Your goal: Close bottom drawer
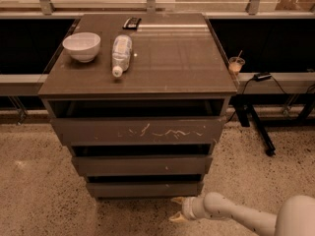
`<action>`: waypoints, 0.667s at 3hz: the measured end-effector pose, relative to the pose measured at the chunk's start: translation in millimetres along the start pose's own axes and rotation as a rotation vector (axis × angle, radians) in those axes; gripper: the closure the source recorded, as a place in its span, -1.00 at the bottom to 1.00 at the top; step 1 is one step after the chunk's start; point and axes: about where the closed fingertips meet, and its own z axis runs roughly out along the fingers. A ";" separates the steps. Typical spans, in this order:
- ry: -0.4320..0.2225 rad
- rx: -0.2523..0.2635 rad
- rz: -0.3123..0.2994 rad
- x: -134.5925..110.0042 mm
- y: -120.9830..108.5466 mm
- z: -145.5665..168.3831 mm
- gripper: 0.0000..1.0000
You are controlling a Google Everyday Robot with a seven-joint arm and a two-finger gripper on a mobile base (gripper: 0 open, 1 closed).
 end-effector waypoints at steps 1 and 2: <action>-0.040 -0.064 0.016 2.7 -18.3 1.8 0.31; -0.059 -0.096 0.021 5.3 -30.0 5.6 0.68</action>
Offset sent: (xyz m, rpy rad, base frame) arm 0.0511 -0.0155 -0.0041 0.0868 0.0876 0.0654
